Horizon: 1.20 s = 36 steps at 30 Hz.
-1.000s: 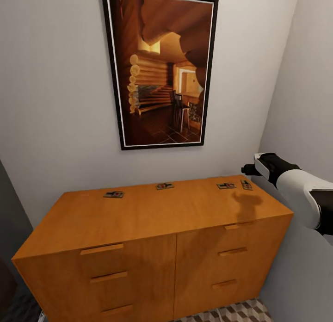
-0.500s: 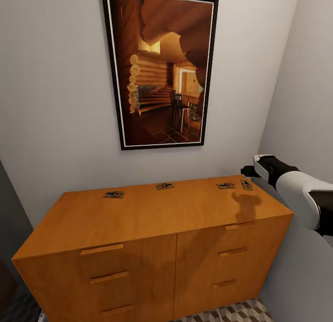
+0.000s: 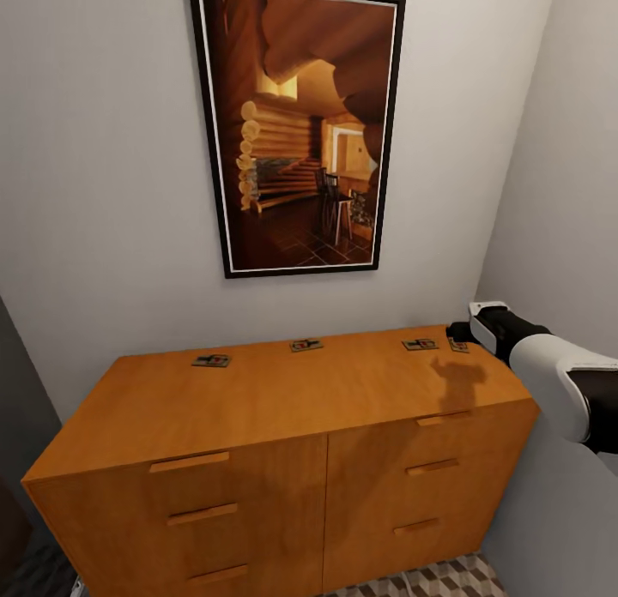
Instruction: Take the four mousetraps from the cabinet in the bathroom and place them on the bathroom floor. Make sure all four end up on the same floor surface, and ensure that at least two of them are either under or directly next to the same bathroom sink.
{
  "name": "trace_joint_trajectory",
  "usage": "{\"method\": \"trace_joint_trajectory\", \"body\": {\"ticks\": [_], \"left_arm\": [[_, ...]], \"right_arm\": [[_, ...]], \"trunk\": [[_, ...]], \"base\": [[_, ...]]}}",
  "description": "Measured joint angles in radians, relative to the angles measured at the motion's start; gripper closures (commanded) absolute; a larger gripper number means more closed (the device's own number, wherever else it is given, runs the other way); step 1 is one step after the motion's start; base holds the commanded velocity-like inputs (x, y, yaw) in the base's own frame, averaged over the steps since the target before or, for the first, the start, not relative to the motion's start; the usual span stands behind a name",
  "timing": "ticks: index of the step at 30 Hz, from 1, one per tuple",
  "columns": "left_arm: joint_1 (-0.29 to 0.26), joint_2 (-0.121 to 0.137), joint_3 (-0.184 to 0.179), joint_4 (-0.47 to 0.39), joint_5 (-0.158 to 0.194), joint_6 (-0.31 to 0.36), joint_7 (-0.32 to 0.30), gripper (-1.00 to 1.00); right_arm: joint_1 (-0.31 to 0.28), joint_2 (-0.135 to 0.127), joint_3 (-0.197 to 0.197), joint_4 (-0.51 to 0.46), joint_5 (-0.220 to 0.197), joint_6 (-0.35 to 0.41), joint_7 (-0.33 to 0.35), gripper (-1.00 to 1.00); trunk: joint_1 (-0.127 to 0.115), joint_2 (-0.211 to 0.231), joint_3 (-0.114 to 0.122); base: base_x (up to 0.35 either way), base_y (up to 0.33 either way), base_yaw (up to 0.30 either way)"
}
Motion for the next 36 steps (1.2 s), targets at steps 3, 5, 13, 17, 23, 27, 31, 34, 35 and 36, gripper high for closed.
{"method": "trace_joint_trajectory", "body": {"ticks": [3,5,13,17,23,27,31,34,35,36], "left_arm": [[0.0,0.0,0.0,0.0,0.0,0.0,0.0,-1.0],[0.0,0.0,0.0,0.0,0.0,0.0,0.0,-1.0],[0.0,0.0,0.0,0.0,0.0,0.0,0.0,-1.0],[0.0,0.0,0.0,0.0,0.0,0.0,0.0,-1.0],[0.0,0.0,0.0,0.0,0.0,0.001,0.0,-1.0],[0.0,0.0,0.0,0.0,0.0,0.001,0.0,-1.0],[0.0,0.0,0.0,0.0,0.0,0.001,0.0,-1.0],[0.0,0.0,0.0,0.0,0.0,0.001,0.0,-1.0],[0.0,0.0,0.0,0.0,0.0,0.002,0.0,-1.0],[0.0,0.0,0.0,0.0,0.0,0.002,0.0,-1.0]], "right_arm": [[0.006,0.0,0.0,0.0,0.0,-0.004,0.0,-1.0],[0.012,0.0,0.0,0.0,0.0,-0.005,0.0,-1.0],[0.024,0.0,0.0,0.0,0.0,-0.009,0.0,-1.0],[0.025,0.0,0.0,0.0,0.0,-0.009,0.0,-1.0],[0.025,-0.001,0.0,0.0,0.0,-0.009,0.0,-1.0],[0.025,0.0,0.0,0.0,0.0,-0.014,0.0,-1.0],[0.025,0.0,0.0,0.0,0.0,-0.025,0.001,-1.0],[0.025,-0.001,0.0,0.0,0.0,-0.03,0.002,-1.0],[0.025,-0.001,0.0,0.0,0.0,-0.032,0.007,-1.0],[0.026,-0.002,0.0,0.0,0.0,-0.034,0.039,-1.0]], "trunk": [[0.0,0.0,0.0],[0.0,0.0,0.0],[0.0,0.0,0.0],[0.0,0.0,0.0],[0.0,0.0,0.0],[0.0,0.0,0.0],[0.0,0.0,0.0],[0.0,0.0,0.0],[0.0,0.0,0.0],[0.0,0.0,0.0]], "base": [[0.0,0.0,0.0],[0.0,0.0,0.0],[0.0,0.0,0.0],[0.0,0.0,0.0],[0.0,0.0,0.0],[0.0,0.0,0.0],[0.0,0.0,0.0],[0.0,0.0,0.0],[0.0,0.0,0.0],[0.0,0.0,0.0]]}}
